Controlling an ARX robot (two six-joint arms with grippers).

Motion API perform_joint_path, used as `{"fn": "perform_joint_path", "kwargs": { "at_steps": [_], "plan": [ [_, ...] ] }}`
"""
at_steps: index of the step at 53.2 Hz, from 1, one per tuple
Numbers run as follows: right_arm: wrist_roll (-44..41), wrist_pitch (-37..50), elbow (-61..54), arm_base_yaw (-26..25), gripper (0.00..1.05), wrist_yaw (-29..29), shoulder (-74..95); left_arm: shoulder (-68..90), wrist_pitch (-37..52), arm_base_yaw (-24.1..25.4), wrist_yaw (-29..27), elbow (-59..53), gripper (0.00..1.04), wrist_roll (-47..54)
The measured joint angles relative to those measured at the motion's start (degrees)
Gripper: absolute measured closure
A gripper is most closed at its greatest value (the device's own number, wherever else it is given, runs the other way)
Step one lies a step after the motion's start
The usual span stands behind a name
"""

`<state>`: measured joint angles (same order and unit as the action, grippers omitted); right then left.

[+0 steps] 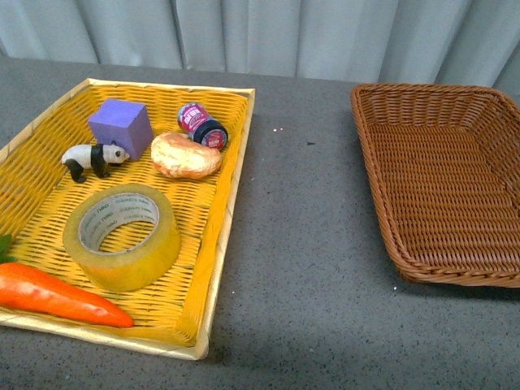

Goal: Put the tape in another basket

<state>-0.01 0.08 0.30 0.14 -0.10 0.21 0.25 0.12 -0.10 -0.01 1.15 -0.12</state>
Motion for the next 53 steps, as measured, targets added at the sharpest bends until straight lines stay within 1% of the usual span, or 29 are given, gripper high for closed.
{"fn": "perform_joint_path", "kwargs": {
  "at_steps": [45, 48, 50, 53],
  "plan": [
    [0.0, 0.0, 0.0, 0.0, 0.09, 0.0, 0.0, 0.0, -0.1, 0.0, 0.0, 0.0, 0.07, 0.0],
    [0.0, 0.0, 0.0, 0.0, 0.09, 0.0, 0.0, 2.5, -4.9, 0.0, -0.8, 1.5, 0.07, -2.2],
    [0.0, 0.0, 0.0, 0.0, 0.09, 0.0, 0.0, 6.9, -7.4, -0.2, -1.4, 2.8, 0.07, -4.1],
    [0.0, 0.0, 0.0, 0.0, 0.09, 0.0, 0.0, 14.4, -5.1, -0.7, -1.9, 3.1, 0.07, -6.3]
  ]
}}
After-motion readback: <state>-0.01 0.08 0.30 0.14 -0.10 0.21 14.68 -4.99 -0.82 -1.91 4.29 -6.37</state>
